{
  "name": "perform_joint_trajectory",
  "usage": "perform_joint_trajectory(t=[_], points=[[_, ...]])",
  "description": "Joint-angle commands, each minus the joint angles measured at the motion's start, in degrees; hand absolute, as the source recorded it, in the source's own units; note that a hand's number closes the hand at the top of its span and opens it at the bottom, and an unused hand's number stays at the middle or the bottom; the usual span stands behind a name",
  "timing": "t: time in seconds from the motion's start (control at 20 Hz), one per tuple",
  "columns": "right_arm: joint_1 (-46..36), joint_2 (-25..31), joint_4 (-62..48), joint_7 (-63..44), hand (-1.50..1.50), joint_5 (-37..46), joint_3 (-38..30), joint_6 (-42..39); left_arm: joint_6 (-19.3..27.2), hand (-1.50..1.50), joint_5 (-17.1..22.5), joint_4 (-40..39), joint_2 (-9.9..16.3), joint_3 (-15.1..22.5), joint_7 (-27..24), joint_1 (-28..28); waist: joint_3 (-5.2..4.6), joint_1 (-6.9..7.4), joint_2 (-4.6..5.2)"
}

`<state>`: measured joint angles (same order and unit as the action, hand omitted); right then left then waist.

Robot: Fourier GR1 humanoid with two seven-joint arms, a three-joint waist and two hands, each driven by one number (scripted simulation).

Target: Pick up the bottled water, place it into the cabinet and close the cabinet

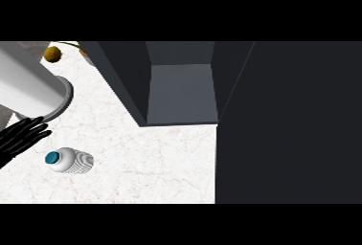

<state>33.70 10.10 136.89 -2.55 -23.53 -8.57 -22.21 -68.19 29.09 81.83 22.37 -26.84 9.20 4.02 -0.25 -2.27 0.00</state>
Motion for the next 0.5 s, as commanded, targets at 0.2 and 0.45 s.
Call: perform_joint_trajectory(t=[0.2,0.45], points=[[6.2,0.0,9.5,-1.6,-1.50,-9.5,-1.5,-1.2,-5.2,-1.50,-15.9,-5.5,-4.8,-2.4,-8.1,4.3,-0.05,-0.37,0.03],[5.6,-0.2,7.4,0.1,-1.50,-9.0,-1.3,-1.5,-2.3,-1.50,-25.7,-8.8,-6.6,-0.5,-13.4,6.5,-0.06,-0.13,0.24]])
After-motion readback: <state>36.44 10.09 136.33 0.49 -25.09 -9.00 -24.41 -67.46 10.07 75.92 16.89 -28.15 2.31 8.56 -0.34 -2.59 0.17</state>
